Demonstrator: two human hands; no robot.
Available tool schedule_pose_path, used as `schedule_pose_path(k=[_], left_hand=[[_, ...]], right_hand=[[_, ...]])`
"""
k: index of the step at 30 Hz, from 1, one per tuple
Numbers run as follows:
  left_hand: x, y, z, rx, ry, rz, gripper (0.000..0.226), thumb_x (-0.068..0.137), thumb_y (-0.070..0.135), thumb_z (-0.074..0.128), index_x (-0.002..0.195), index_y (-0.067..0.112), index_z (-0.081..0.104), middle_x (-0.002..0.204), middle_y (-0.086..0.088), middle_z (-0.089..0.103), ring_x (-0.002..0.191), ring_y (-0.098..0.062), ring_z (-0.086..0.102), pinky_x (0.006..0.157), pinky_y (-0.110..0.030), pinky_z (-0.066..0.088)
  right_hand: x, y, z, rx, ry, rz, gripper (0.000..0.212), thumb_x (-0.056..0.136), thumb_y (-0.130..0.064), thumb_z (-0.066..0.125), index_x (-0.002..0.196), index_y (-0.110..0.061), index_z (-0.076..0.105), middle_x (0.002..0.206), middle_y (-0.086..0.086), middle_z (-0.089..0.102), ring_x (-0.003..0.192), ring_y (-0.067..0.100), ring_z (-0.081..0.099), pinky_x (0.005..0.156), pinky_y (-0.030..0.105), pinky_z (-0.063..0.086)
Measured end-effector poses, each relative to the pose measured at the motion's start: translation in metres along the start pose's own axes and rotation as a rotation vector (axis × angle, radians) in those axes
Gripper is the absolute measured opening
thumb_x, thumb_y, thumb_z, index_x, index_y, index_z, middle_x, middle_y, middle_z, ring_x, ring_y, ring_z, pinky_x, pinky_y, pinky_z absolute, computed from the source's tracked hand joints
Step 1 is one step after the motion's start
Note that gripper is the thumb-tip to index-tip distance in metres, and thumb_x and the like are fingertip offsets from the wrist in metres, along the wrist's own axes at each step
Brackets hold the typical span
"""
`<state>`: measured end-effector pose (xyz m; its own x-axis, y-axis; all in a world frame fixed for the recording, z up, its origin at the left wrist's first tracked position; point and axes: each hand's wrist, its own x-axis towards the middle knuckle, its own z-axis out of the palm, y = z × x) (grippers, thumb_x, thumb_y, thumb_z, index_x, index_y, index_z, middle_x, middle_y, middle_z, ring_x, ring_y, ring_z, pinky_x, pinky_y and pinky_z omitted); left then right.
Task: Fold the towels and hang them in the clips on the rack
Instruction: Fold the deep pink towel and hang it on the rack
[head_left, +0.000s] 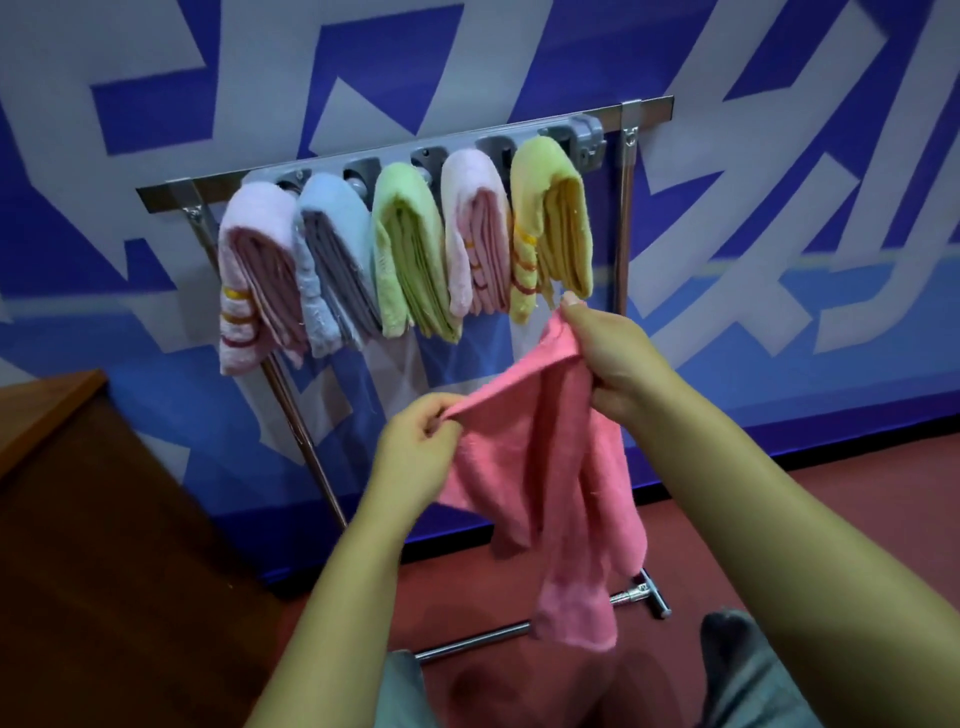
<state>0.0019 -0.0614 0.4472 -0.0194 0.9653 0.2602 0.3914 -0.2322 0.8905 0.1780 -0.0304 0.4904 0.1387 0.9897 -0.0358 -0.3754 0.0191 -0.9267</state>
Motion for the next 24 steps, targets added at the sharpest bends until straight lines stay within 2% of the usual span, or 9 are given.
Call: schedule_pose_path(k=[3,7,10,13,15,19,21,23,24], left_hand=[[0.011,0.003,-0.023,0.079,0.083,0.059,0.031,0.088,0.001,0.05,0.082,0.027,0.065,0.075,0.008,0.063,0.062,0.002,0.054,0.055,-0.007,0.038],[0.03,0.012,-0.044,0.075,0.153,0.078,0.028,0.09,0.011,0.054,0.07,0.029,0.063,0.063,0.005,0.057,0.059,-0.012,0.051,0.057,-0.031,0.047],[0.041,0.022,-0.06,0.218,0.143,0.172,0.03,0.086,0.01,0.061,0.062,0.028,0.06,0.057,0.007,0.056,0.053,0.004,0.048,0.061,-0.028,0.041],[0.045,0.029,-0.08,0.29,0.043,0.184,0.03,0.083,0.009,0.066,0.06,0.028,0.065,0.058,0.02,0.063,0.055,0.012,0.051,0.062,-0.02,0.042],[0.044,0.031,-0.094,0.253,-0.023,0.159,0.033,0.082,0.009,0.067,0.065,0.038,0.069,0.062,0.026,0.064,0.057,0.011,0.054,0.061,-0.022,0.042],[0.041,0.04,-0.108,0.133,0.003,0.203,0.039,0.085,0.008,0.063,0.069,0.043,0.07,0.067,0.024,0.066,0.066,0.004,0.056,0.062,-0.021,0.043],[0.041,0.054,-0.099,0.108,-0.033,0.291,0.035,0.085,0.004,0.062,0.071,0.035,0.07,0.07,0.023,0.067,0.07,0.004,0.058,0.068,-0.018,0.046],[0.039,0.072,-0.08,0.115,-0.13,0.388,0.032,0.083,-0.001,0.061,0.076,0.029,0.068,0.07,0.02,0.068,0.071,0.009,0.058,0.072,-0.011,0.045],[0.038,0.08,-0.067,0.146,-0.188,0.43,0.028,0.082,-0.001,0.06,0.078,0.026,0.068,0.07,0.017,0.067,0.071,0.01,0.057,0.071,-0.009,0.044]], right_hand=[[-0.006,-0.009,-0.02,-0.397,-0.14,-0.064,0.031,0.081,-0.042,0.068,0.079,-0.012,0.058,0.074,0.004,0.059,0.068,0.014,0.057,0.068,0.032,0.047],[-0.013,-0.021,-0.033,-1.107,-0.261,-0.147,0.055,0.066,-0.045,0.08,0.105,-0.019,0.052,0.098,-0.009,0.055,0.089,0.012,0.055,0.071,0.026,0.043],[-0.011,-0.02,-0.037,-1.494,-0.37,-0.234,0.044,0.068,-0.04,0.08,0.091,-0.024,0.047,0.088,-0.009,0.051,0.086,0.015,0.049,0.067,0.026,0.037],[-0.006,-0.021,-0.047,-1.563,-0.395,-0.271,0.021,0.081,-0.033,0.07,0.079,-0.026,0.05,0.077,-0.007,0.052,0.081,0.018,0.05,0.065,0.028,0.037],[-0.003,-0.025,-0.054,-1.521,-0.373,-0.244,0.026,0.085,-0.036,0.065,0.065,-0.029,0.049,0.068,-0.009,0.051,0.074,0.017,0.051,0.061,0.027,0.037],[-0.001,-0.024,-0.056,-1.489,-0.354,-0.216,0.024,0.083,-0.043,0.065,0.065,-0.031,0.054,0.068,-0.01,0.054,0.072,0.015,0.053,0.06,0.023,0.039],[-0.003,-0.019,-0.044,-1.465,-0.416,-0.264,0.019,0.078,-0.046,0.069,0.088,-0.033,0.061,0.083,-0.012,0.057,0.084,0.013,0.056,0.068,0.017,0.042],[-0.012,-0.015,-0.021,-1.26,-0.515,-0.287,0.063,0.069,-0.05,0.073,0.126,-0.035,0.051,0.111,-0.011,0.056,0.103,0.008,0.056,0.082,0.015,0.042],[-0.016,-0.012,-0.007,-1.114,-0.552,-0.296,0.07,0.068,-0.048,0.074,0.131,-0.037,0.045,0.117,-0.011,0.056,0.107,0.005,0.056,0.083,0.012,0.041]])
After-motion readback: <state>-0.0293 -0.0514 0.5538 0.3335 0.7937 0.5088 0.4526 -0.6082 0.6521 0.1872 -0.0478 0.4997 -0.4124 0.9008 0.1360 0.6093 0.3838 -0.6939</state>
